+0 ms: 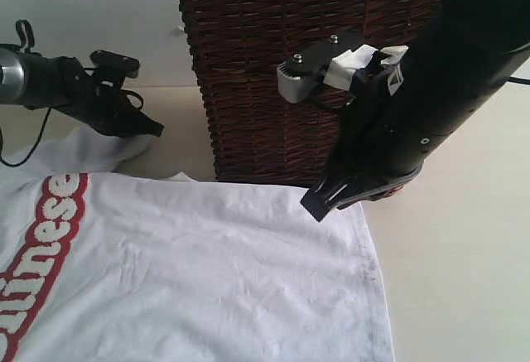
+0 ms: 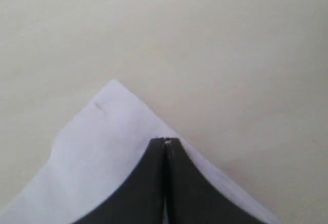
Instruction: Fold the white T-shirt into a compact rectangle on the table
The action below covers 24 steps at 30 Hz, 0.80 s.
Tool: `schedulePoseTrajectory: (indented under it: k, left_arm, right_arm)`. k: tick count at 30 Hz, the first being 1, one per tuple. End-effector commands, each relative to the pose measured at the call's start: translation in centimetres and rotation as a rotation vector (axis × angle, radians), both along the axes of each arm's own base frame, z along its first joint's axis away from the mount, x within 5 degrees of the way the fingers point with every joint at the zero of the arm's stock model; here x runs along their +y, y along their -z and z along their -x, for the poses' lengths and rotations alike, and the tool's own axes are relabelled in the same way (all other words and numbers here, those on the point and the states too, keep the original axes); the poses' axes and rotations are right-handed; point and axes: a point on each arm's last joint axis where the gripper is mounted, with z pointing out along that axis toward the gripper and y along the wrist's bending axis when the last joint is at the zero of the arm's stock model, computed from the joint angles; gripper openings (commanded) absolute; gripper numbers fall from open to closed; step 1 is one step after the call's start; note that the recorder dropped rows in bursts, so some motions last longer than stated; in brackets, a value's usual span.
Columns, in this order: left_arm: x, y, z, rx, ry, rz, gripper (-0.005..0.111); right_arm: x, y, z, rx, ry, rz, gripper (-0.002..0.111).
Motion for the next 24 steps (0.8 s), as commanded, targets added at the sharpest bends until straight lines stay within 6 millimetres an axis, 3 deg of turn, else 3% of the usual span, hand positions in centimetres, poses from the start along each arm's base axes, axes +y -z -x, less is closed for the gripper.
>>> schedulePoseTrajectory:
  k: [1,6,13,16,24]
  left_arm:
    - [1.5,-2.2,-1.7,-0.065,-0.058,0.035,0.000]
    - [1.9,-4.0,-2.2,-0.048,-0.062,0.053,0.000]
    - [1.6,-5.8,-0.2,0.131,0.051,0.015,0.000]
    - [1.5,-4.7,1.0,0.248,0.084,0.009,0.000]
    - [1.2,0.0,1.8,0.321,0.106,0.046,0.000]
  right_arm:
    - [0.0,-0.3,-0.1,-0.010,0.002,-0.008,0.000]
    - [0.0,-0.3,-0.1,-0.009,0.003,-0.010,0.000]
    - [-0.1,-0.3,0.0,0.003,0.002,-0.007,0.000]
    - [-0.1,-0.2,0.1,0.012,0.000,-0.003,0.000]
    - [-0.1,-0.2,0.1,0.008,0.000,-0.002,0.000]
